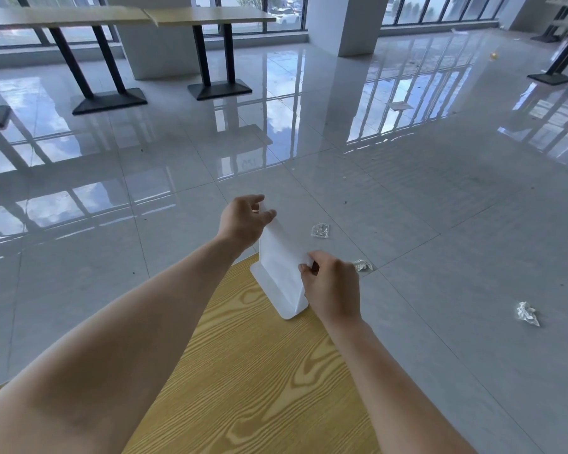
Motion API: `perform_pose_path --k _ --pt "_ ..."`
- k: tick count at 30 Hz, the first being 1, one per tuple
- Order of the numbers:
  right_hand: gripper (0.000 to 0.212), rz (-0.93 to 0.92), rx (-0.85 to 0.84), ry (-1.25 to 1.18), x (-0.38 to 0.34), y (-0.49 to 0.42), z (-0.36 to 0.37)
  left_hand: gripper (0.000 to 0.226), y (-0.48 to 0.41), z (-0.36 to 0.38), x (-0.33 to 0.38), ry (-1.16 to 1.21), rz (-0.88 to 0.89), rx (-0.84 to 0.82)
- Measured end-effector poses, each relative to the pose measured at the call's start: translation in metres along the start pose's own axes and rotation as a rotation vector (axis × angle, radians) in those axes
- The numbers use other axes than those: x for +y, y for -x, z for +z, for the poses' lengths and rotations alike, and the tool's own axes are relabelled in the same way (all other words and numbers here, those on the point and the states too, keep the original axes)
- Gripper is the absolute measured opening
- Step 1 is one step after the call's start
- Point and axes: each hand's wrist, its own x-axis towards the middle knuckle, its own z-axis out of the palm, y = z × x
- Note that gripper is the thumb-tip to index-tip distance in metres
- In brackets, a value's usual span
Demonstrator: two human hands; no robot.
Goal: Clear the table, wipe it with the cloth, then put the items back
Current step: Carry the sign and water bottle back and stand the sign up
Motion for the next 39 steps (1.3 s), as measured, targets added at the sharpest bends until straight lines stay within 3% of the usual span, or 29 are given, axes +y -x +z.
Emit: perform_pose_path --k 16,20,22,25,32,39 --pt "0.023 0.011 0.007 0.032 -0.006 0.003 -0.001 0.054 0.005 0.0 0.001 0.025 -0.013 -0.005" --pt "0.018 0.013 -0.079 -0.003 -0.005 0.003 -0.002 0.058 0.007 0.0 0.003 -0.015 -0.021 -0.028" --pt "0.049 0.037 -0.121 -0.027 -0.005 0.004 -0.008 0.06 0.011 -0.002 0.004 -0.03 -0.005 -0.019" --pt "0.061 0.059 -0.119 -0.051 -0.003 0.007 -0.022 0.057 0.023 -0.009 0.002 -0.155 0.06 -0.007" --pt "0.043 0.048 -0.103 -0.042 -0.006 0.012 -0.042 0.062 0.067 -0.039 -0.019 -0.481 0.146 -0.114" --pt "0.036 -0.127 -0.028 0.051 -0.045 0.03 -0.055 0.066 0.131 -0.087 -0.028 -0.73 0.21 -0.056"
